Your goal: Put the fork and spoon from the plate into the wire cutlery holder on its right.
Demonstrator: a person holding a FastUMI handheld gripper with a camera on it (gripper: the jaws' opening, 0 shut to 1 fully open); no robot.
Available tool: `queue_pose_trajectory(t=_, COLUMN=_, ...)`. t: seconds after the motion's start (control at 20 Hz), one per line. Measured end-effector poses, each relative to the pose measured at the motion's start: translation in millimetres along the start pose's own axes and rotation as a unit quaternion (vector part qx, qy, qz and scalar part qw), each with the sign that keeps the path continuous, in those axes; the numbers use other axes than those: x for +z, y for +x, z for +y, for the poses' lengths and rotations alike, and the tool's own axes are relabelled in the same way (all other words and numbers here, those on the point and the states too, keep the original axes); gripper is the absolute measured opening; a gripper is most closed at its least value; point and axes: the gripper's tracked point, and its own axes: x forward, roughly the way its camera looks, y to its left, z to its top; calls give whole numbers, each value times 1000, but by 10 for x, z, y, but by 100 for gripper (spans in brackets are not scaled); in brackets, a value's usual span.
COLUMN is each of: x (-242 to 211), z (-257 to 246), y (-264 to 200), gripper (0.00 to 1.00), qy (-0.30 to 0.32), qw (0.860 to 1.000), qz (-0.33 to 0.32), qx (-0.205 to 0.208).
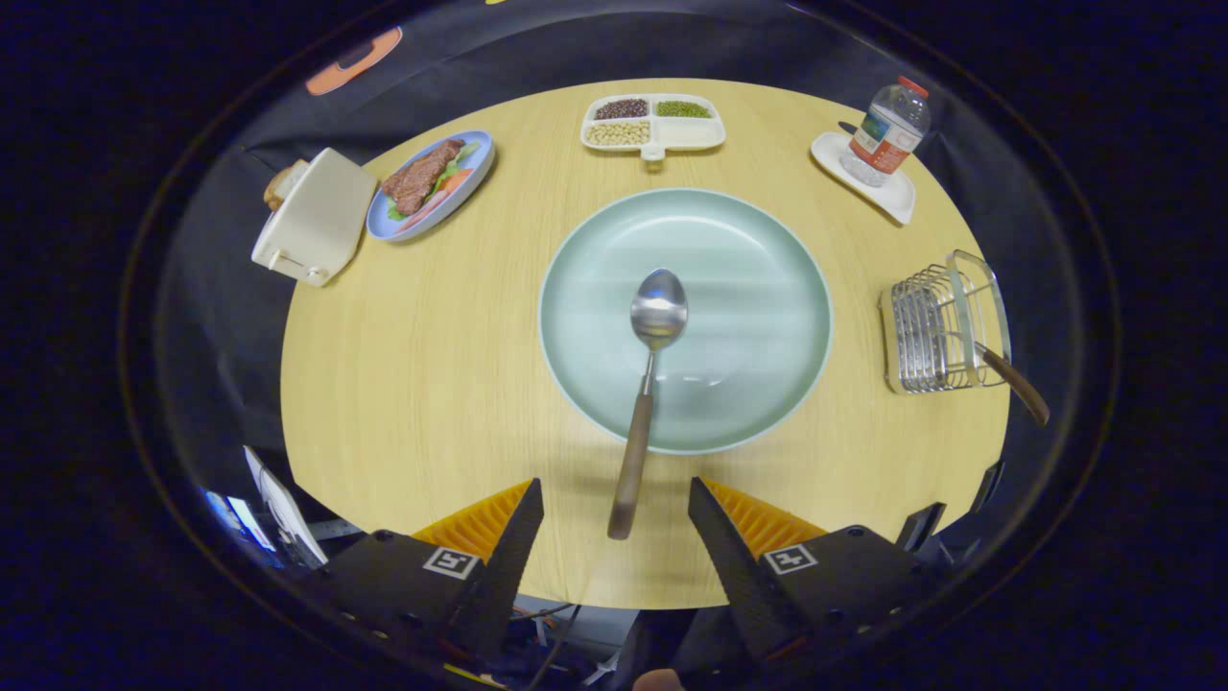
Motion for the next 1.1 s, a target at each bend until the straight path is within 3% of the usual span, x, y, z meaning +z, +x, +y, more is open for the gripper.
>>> queue_pose_trajectory(t=0.1, x=-11, z=-14, y=121, gripper=81, qy=10, qw=1000, qz=5, qx=-8)
queue_pose_trajectory(t=0.15, x=-32, z=-18, y=166, gripper=80, qy=16, qw=1000, qz=10, qx=-7)
queue_pose_trajectory(t=0.3, x=-61, z=-42, y=265, gripper=56, qy=29, qw=999, qz=23, qx=-11)
queue_pose_trajectory(t=0.45, x=-98, z=-70, y=298, gripper=42, qy=22, qw=999, qz=32, qx=-10)
queue_pose_trajectory(t=0.6, x=-69, z=-148, y=250, gripper=17, qy=10, qw=999, qz=24, qx=-19)
queue_pose_trajectory(t=0.65, x=-20, z=-161, y=271, gripper=15, qy=14, qw=1000, qz=18, qx=-14)
queue_pose_trajectory(t=0.7, x=-52, z=-158, y=333, gripper=6, qy=4, qw=1000, qz=19, qx=-12)
queue_pose_trajectory(t=0.8, x=-25, z=-175, y=197, gripper=1, qy=-3, qw=1000, qz=17, qx=-6)
queue_pose_trajectory(t=1.1, x=-59, z=-222, y=-167, gripper=1, qy=-5, qw=1000, qz=18, qx=19)
